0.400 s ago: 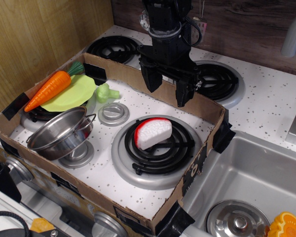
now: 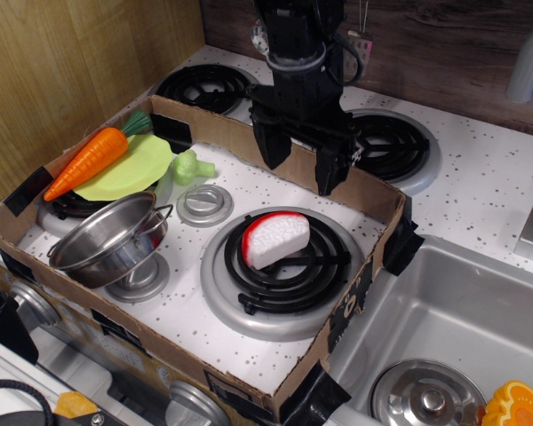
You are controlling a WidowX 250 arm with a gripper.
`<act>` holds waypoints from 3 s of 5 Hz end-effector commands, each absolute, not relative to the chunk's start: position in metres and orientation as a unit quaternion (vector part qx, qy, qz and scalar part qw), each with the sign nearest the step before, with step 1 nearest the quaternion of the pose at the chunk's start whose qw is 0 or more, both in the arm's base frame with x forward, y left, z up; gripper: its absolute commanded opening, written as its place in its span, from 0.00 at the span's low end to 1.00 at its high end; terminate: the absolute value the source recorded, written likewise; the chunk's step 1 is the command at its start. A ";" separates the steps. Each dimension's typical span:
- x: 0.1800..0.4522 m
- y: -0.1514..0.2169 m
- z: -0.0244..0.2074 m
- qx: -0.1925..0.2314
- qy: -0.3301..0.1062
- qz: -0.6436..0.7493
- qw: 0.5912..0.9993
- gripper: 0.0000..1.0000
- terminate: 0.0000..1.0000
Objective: Take carrot off plate
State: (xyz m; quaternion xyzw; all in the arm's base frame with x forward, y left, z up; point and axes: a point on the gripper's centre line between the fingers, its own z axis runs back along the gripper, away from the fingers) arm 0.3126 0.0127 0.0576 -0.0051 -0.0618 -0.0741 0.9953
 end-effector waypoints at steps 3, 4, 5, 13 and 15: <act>0.310 0.105 0.102 0.085 -0.106 -0.032 0.990 1.00 0.00; 0.307 0.128 0.106 0.118 -0.115 -0.019 0.986 1.00 0.00; 0.303 0.144 0.103 0.141 -0.118 0.001 0.983 1.00 0.00; 0.284 0.203 0.051 0.119 -0.068 0.026 0.990 1.00 0.00; 0.282 0.205 0.036 0.086 -0.075 0.033 0.993 1.00 0.00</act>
